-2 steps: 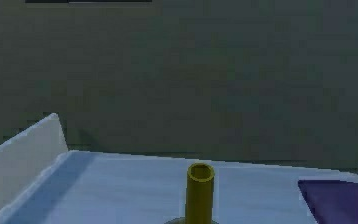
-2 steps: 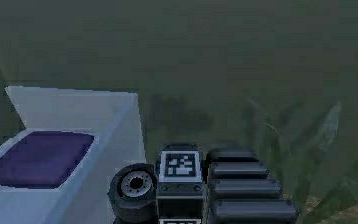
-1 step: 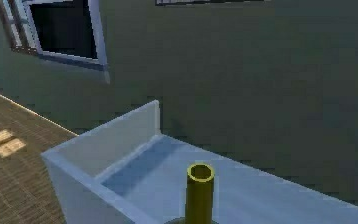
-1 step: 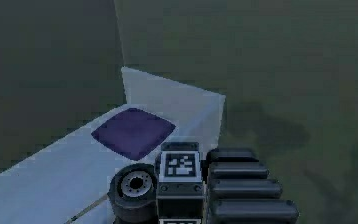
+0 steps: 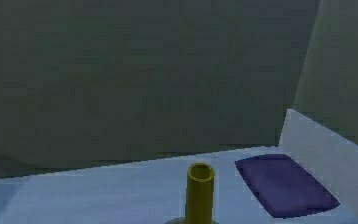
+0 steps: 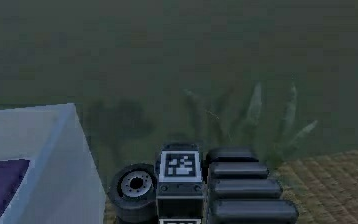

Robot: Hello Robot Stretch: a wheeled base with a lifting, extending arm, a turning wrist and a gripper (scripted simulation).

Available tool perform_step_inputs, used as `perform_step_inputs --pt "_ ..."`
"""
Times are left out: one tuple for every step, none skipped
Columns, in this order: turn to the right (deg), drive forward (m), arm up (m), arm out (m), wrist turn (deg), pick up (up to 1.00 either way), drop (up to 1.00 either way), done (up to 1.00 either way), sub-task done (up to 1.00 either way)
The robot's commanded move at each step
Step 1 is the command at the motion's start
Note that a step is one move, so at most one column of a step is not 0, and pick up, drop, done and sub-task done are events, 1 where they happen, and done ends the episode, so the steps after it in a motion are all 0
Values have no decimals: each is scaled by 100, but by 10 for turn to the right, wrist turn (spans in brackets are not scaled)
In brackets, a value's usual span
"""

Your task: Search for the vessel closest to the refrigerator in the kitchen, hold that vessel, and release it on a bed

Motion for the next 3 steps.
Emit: perform_step_inputs --pt "390 0 0 0 0 0 0 0 0" --pt "0 10 0 0 0 0 0 0 0" --pt "-450 0 0 0 0 0 0 0 0"
